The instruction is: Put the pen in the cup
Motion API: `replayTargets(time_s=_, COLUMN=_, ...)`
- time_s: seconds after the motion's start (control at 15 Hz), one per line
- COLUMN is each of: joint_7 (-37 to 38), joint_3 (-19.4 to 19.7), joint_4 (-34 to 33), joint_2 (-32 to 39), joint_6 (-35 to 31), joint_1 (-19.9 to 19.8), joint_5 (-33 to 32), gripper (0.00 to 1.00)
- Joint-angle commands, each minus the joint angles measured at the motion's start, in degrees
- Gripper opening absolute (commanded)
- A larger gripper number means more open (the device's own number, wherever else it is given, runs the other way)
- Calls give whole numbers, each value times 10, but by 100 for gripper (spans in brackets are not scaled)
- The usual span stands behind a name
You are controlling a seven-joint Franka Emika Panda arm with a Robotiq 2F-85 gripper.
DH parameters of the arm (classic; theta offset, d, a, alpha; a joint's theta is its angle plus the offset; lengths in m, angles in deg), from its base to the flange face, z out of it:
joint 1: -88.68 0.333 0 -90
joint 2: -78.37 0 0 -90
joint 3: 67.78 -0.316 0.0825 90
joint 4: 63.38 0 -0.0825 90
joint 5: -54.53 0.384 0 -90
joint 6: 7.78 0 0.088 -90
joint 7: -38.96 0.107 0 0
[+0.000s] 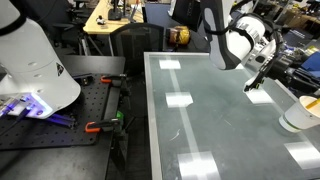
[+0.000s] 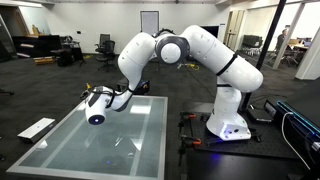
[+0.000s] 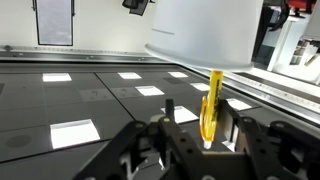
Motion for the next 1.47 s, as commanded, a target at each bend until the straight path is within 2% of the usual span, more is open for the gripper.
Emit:
replayTargets(time_s=0.0, joint_7=12, joint_3=-8, joint_4=-13, joint_2=7, joint_6=20, joint_1=-3, joint_5=0, gripper=80)
replayTargets(time_s=0.2, joint_7=13, joint_3=-8, joint_4=-12, joint_2=6, joint_6=23, joint_1=-3, joint_5=1, gripper=100)
replayTargets(time_s=0.73, joint_7=22, joint_3=-6, joint_4=-3, joint_2=-7, joint_6=46, joint_1=3, joint_5=-1, gripper=100)
replayTargets(time_s=1.4, joint_7=104, joint_3=-6, joint_4=62, joint_2=-81, joint_6=146, joint_1=28, joint_5=-10, gripper=100)
